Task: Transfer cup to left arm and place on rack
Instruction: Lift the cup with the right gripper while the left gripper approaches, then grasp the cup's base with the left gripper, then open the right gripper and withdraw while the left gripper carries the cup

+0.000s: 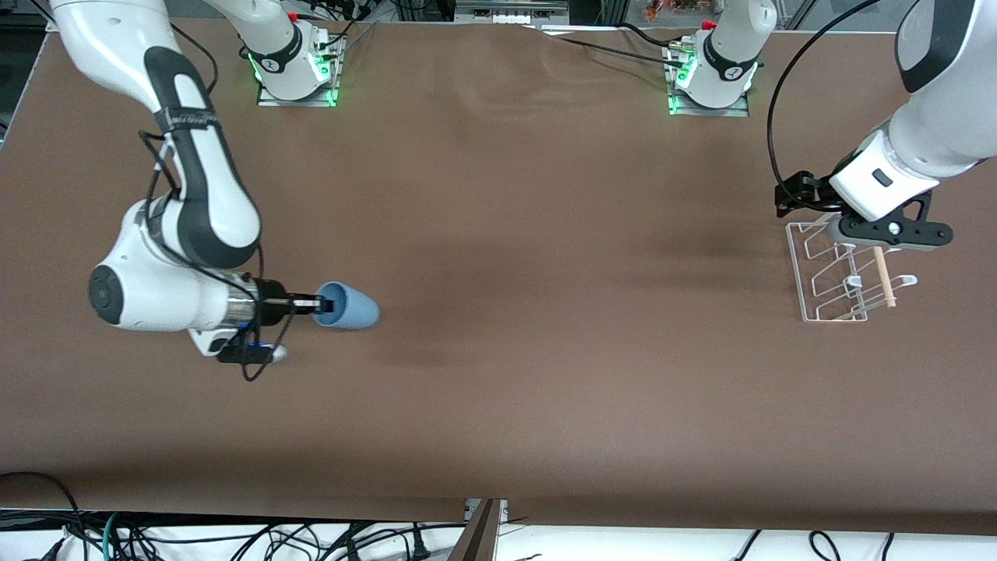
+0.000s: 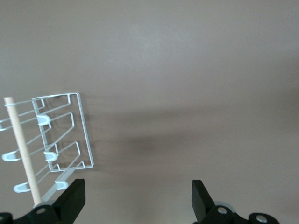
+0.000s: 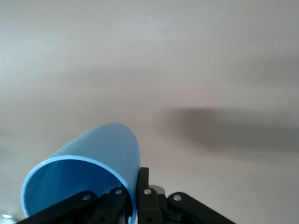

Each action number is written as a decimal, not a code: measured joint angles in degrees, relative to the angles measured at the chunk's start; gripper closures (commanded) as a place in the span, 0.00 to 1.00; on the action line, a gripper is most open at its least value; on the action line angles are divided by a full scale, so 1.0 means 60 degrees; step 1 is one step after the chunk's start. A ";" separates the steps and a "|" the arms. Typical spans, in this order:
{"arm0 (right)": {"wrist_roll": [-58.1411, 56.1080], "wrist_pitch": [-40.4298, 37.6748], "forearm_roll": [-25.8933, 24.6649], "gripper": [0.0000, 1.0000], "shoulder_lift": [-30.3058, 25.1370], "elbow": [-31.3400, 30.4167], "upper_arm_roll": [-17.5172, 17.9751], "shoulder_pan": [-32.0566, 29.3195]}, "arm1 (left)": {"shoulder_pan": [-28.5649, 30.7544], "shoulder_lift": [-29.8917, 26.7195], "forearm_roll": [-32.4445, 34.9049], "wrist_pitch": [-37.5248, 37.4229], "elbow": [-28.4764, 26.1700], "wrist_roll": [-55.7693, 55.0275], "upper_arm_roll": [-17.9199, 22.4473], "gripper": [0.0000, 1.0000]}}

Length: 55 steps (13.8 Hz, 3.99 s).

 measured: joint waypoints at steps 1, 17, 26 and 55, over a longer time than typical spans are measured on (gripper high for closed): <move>0.0576 0.0006 0.0298 1.00 0.0015 0.0242 0.0009 0.0356 | -0.0012 0.0021 -0.0030 -0.0038 -0.0001 0.0043 -0.0047 0.00; 0.5566 0.3036 0.3595 1.00 0.1183 0.3103 0.0099 0.4121 | -0.0079 0.0589 -0.4585 0.0946 0.0072 0.7793 -0.0101 0.00; 0.5620 0.3038 0.3835 1.00 0.1244 0.3235 0.0399 0.4112 | -0.0977 0.1507 -0.5983 0.2949 0.0076 1.2400 -0.0124 0.00; 0.5426 0.0414 0.3891 0.00 0.0885 0.3997 0.0316 0.2099 | -0.1400 0.2008 -0.6414 0.3152 0.0191 1.3966 0.0034 0.89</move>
